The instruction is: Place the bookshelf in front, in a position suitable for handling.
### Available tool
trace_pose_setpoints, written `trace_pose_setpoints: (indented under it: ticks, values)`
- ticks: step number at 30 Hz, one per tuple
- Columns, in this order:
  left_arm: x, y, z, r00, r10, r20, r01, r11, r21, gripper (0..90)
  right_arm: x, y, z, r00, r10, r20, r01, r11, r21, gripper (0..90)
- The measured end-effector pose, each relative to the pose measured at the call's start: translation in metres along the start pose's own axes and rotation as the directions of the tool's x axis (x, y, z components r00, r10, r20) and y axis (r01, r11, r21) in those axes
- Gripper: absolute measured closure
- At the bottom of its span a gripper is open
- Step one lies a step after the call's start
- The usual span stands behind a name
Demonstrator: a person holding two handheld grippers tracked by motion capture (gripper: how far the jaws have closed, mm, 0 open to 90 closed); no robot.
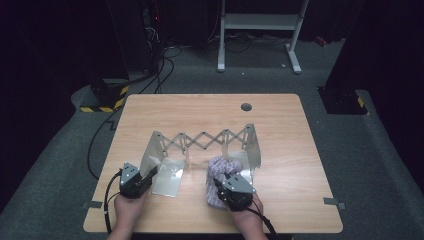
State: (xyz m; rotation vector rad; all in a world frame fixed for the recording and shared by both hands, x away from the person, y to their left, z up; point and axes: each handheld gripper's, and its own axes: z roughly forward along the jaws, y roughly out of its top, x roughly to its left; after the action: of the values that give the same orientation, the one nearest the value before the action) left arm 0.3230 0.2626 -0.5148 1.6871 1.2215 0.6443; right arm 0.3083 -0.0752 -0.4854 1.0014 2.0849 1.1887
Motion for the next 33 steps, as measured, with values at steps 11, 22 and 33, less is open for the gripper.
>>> trace_pose_setpoints:
  ticks: [11, 22, 33]
  values:
    - [-0.025, -0.002, 0.001, 0.9936, 0.055, 0.099, -0.056, 0.9984, 0.008, 79.0, -0.043, -0.009, -0.007, 0.9883, 0.068, 0.137, -0.069, 0.998, 0.000, 65.4]
    - [-0.033, -0.002, 0.002, 0.9906, 0.084, 0.107, -0.086, 0.9962, 0.011, 75.0, -0.052, -0.010, -0.012, 0.9859, 0.083, 0.145, -0.083, 0.996, -0.007, 65.3]
    - [-0.031, -0.002, 0.002, 0.9918, 0.074, 0.105, -0.075, 0.9972, 0.004, 64.8, -0.018, -0.002, -0.022, 0.9975, 0.031, 0.063, -0.030, 0.999, -0.027, 65.2]
